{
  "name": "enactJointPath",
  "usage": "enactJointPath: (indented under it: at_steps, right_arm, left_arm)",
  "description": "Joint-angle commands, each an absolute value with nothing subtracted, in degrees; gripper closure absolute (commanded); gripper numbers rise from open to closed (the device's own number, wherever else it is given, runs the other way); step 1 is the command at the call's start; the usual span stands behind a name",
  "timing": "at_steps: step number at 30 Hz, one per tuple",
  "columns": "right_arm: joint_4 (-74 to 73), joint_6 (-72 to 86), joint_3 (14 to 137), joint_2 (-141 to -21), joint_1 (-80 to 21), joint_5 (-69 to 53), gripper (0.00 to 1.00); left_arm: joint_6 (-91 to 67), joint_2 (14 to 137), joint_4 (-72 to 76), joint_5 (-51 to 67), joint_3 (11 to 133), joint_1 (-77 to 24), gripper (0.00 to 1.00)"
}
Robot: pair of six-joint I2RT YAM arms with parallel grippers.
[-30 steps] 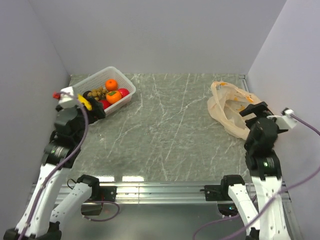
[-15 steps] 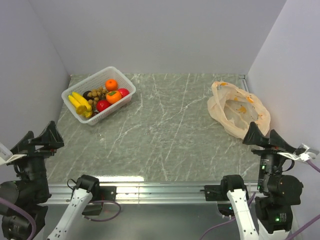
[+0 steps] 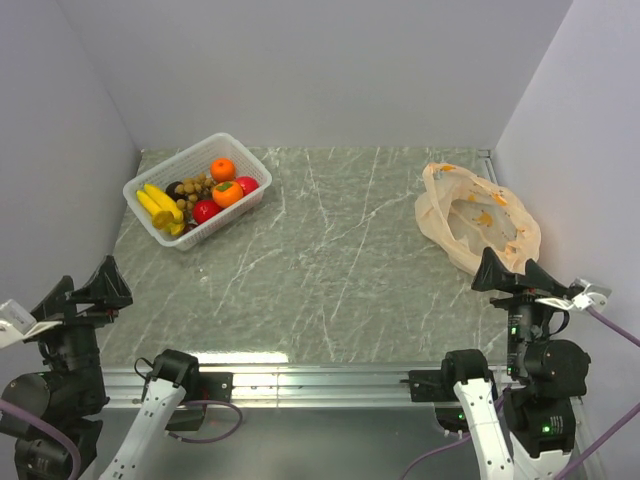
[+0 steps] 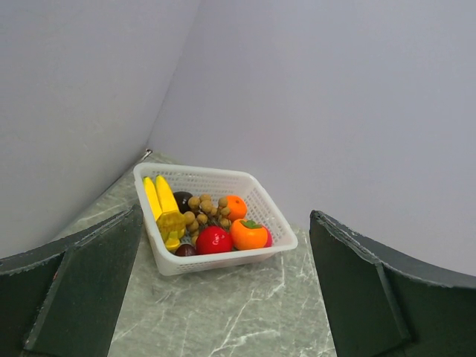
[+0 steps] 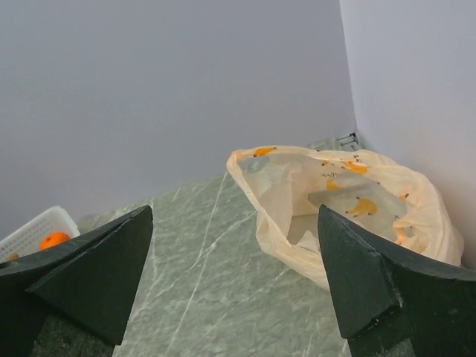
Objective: Untie the knot of the plastic bag and take out the fruit
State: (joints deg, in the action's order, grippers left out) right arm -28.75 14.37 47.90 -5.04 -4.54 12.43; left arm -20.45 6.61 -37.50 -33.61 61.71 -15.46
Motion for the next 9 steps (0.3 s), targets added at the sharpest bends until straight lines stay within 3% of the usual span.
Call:
enactJointPath:
  at_steps: [1,9]
  right_arm:
    - [-27.1,13.0,47.5,-4.5,-5.0,12.0,0.02]
    - [-27.1,13.1,47.5,-4.7,-5.4,12.2,0.02]
  left_arm:
    - [-19.9,6.8,-35.4,-34.3,60.9,-15.6,0.01]
    - [-20.3,7.6,-33.6,-32.9,59.2,-15.6,0.01]
